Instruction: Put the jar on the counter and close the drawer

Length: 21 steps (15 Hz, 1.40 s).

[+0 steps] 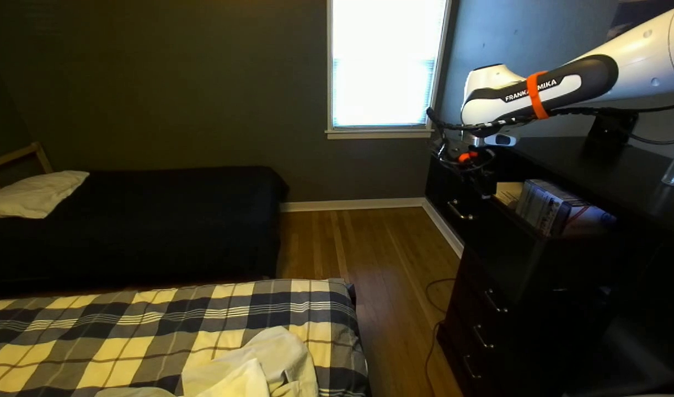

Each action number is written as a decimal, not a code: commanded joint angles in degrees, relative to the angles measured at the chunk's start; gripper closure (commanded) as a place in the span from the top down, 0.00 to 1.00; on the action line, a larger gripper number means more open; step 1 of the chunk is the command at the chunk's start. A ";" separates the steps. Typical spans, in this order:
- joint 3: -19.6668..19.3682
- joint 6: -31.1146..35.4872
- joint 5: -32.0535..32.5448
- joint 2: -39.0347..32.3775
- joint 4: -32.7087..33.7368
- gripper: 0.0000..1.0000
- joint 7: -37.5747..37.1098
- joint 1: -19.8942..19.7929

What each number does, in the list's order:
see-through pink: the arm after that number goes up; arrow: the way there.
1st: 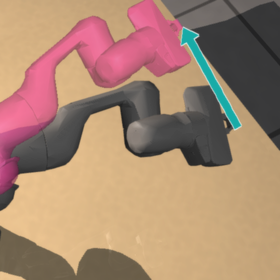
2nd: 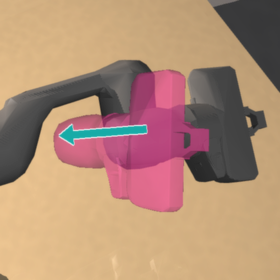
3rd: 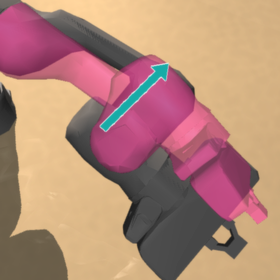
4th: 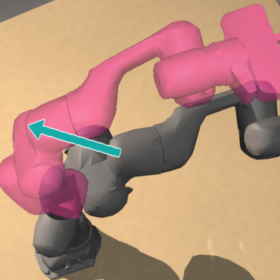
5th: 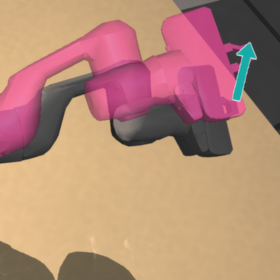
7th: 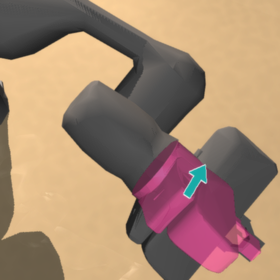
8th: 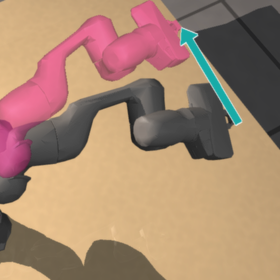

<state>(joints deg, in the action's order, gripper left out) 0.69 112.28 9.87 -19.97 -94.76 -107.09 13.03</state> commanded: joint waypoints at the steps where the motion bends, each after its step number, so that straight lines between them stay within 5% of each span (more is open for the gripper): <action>1: -0.47 -2.63 1.82 0.94 -1.10 1.00 -2.86 0.11; 7: -0.94 -1.00 6.69 2.50 -3.46 1.00 2.04 -0.98; 12: -1.24 6.48 11.79 3.62 -6.57 1.00 8.68 -2.32; 21: -3.35 20.26 11.57 5.12 -13.77 1.00 17.75 -5.49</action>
<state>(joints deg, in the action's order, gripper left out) -1.87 129.76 21.00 -17.33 -104.47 -91.50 8.36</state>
